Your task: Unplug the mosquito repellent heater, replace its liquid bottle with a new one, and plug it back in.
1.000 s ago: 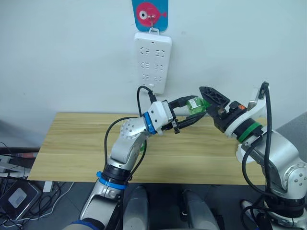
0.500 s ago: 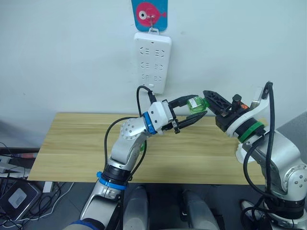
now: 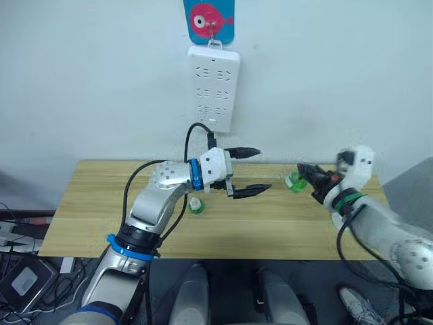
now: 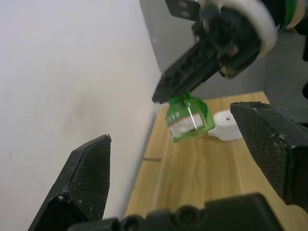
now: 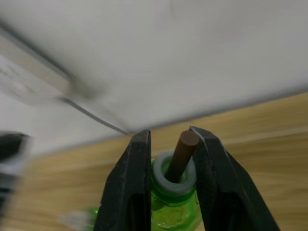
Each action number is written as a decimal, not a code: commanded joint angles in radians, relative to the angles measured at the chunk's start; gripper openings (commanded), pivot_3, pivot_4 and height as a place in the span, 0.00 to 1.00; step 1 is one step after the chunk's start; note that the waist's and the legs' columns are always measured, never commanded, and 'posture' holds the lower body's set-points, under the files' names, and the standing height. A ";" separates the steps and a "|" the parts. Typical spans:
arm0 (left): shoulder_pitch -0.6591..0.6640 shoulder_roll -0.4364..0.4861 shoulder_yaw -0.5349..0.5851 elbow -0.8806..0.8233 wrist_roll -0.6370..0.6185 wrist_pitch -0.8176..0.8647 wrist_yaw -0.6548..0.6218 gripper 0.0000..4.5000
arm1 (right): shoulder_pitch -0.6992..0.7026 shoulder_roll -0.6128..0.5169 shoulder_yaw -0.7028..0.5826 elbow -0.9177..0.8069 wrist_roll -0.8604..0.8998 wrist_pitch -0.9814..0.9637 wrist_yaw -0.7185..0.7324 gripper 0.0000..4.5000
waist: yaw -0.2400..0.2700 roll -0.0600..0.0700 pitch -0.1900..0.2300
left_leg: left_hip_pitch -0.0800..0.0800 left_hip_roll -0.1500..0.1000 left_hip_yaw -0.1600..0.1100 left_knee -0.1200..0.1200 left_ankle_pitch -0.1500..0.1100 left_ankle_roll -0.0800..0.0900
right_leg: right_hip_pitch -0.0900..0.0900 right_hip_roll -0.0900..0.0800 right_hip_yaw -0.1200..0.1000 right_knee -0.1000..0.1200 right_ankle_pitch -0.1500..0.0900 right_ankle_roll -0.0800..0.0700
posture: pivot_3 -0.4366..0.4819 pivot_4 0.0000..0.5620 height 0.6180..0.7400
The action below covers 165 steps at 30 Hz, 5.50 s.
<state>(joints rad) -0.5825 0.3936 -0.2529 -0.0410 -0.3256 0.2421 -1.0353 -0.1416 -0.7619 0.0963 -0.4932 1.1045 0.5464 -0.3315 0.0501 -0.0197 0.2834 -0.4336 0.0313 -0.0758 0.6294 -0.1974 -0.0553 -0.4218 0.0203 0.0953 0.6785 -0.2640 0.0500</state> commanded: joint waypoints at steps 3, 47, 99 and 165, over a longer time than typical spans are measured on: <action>0.021 0.023 -0.055 -0.020 0.047 -0.019 -0.046 1.00 | 0.022 0.044 0.132 0.240 -0.557 -0.273 0.205 0.18 | 0.003 0.000 0.000 | 0.000 0.000 0.000 0.000 0.000 0.000 | 0.000 0.000 0.000 0.000 0.000 0.000 | 0.73 0.42 1.00; 0.888 -0.069 0.359 -0.456 0.103 0.006 0.520 1.00 | -0.005 0.103 -0.035 -0.004 -0.647 -0.117 0.971 0.99 | 0.043 -0.002 0.001 | 0.001 -0.001 0.000 0.000 0.002 0.000 | 0.003 -0.008 0.000 0.001 -0.006 -0.006 | 0.84 0.51 1.00; 0.256 -0.148 0.047 0.319 0.128 -0.434 0.186 0.51 | -0.076 -0.017 -0.089 -0.213 -0.448 0.249 1.006 1.00 | 0.032 -0.005 0.079 | -0.007 -0.002 0.003 -0.005 0.002 -0.003 | -0.001 -0.008 -0.003 -0.008 -0.003 0.009 | 0.76 0.62 1.00; -0.148 -0.023 -0.007 0.456 0.024 -0.310 -0.457 0.51 | -0.138 0.150 -0.066 -0.088 -0.582 0.077 1.227 1.00 | 0.079 -0.003 0.069 | -0.017 -0.003 -0.031 -0.001 0.021 -0.031 | -0.001 -0.008 -0.037 0.003 0.006 -0.005 | 0.74 0.45 1.00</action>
<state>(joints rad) -0.7201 0.3825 -0.2873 0.4103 -0.3059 -0.0410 -1.5206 -0.2953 -0.6453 0.0452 -0.4850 0.4947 0.5881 0.9994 0.1286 -0.0224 0.3521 -0.4501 0.0292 -0.1064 0.6281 -0.1767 -0.0859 -0.4231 0.0130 0.0586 0.6813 -0.2580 0.0449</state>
